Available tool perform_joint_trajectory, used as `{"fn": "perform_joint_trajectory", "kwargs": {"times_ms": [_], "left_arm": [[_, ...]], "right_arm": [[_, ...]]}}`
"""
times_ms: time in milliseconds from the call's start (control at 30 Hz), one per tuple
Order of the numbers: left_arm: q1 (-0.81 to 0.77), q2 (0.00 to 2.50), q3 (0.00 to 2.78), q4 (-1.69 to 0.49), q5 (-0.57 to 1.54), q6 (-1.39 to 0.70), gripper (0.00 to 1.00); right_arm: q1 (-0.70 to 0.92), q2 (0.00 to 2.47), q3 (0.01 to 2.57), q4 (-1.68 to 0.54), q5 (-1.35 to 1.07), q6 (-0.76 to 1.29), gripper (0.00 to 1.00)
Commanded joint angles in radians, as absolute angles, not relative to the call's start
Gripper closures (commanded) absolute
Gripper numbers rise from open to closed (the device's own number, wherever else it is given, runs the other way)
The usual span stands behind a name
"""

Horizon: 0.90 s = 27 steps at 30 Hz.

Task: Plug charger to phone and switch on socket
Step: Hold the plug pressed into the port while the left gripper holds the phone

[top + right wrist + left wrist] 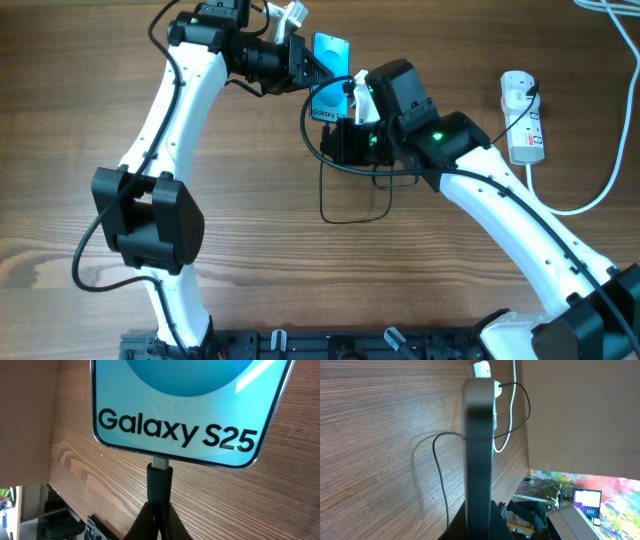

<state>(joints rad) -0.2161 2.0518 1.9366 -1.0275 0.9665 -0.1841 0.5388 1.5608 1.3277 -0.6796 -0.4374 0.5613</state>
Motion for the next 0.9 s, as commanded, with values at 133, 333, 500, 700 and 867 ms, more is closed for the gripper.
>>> {"fn": "perform_joint_trajectory", "kwargs": {"times_ms": [133, 333, 500, 700, 867], "left_arm": [[-0.221, 2.057, 1.944, -1.028, 1.002, -0.161, 0.96], [-0.221, 2.057, 1.944, -1.028, 1.002, -0.161, 0.96], [-0.221, 2.057, 1.944, -1.028, 1.003, -0.162, 0.96], [-0.221, 2.057, 1.944, -1.028, 1.032, -0.164, 0.96], [-0.221, 2.057, 1.944, -1.027, 1.031, -0.164, 0.96]], "right_arm": [[0.53, 1.547, 1.346, -0.717, -0.395, 0.568, 0.96], [0.53, 1.547, 1.346, -0.694, -0.408, 0.569, 0.96], [0.53, 1.547, 1.346, -0.692, -0.419, 0.576, 0.96], [0.53, 1.547, 1.346, -0.693, -0.419, 0.578, 0.96], [0.53, 1.547, 1.346, -0.693, -0.43, 0.579, 0.96]]}}
